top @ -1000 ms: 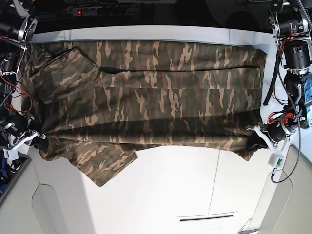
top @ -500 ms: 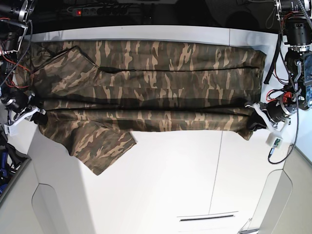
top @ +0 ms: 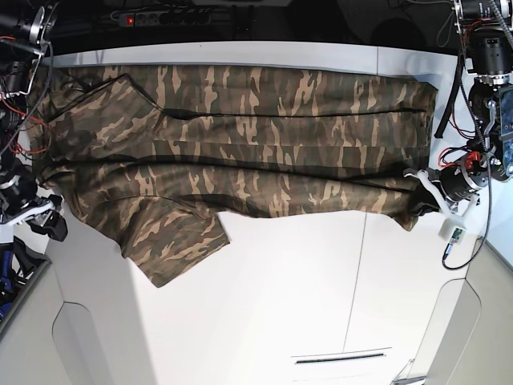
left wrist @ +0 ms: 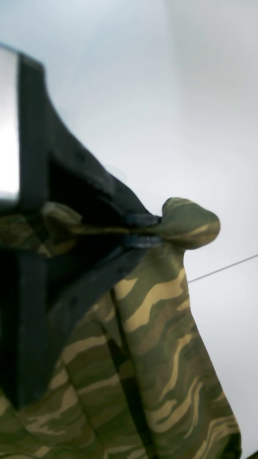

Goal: Fold the T-shirt properly
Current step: 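Lift the hem and fold it over toward the collar edge, then lay the folded hem down and pull the strip toward the robot, then regrasp the ends of the folded strip with both grippers, then carry the strip end with the left gripper toward the right gripper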

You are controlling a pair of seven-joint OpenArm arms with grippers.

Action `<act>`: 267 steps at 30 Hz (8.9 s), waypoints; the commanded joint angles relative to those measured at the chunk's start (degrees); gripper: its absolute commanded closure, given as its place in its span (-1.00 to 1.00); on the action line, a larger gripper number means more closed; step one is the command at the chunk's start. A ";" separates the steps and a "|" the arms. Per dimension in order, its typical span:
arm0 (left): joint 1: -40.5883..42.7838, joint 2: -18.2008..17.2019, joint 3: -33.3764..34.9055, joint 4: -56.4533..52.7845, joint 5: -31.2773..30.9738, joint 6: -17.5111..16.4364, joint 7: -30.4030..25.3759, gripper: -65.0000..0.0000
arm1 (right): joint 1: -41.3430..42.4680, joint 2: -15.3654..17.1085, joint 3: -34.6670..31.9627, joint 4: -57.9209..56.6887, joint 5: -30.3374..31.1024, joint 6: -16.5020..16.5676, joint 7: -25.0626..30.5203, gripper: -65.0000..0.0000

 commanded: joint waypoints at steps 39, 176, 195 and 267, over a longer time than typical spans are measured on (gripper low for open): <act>-1.05 -0.94 -0.52 1.03 -0.66 0.13 -1.20 1.00 | 12.68 -15.04 -7.23 -18.21 -13.46 0.42 8.00 0.68; 24.63 4.76 -22.29 17.77 -4.44 4.70 6.93 -0.33 | -29.83 -9.60 5.53 31.41 13.14 1.66 -20.46 1.00; 24.65 4.81 -22.29 9.51 -9.57 3.65 6.95 -0.33 | -29.83 -9.60 5.53 31.41 13.35 1.66 -20.48 1.00; 20.83 9.33 7.85 38.97 -9.14 9.49 11.98 1.00 | -25.22 -9.16 10.99 31.76 23.87 1.68 -29.94 1.00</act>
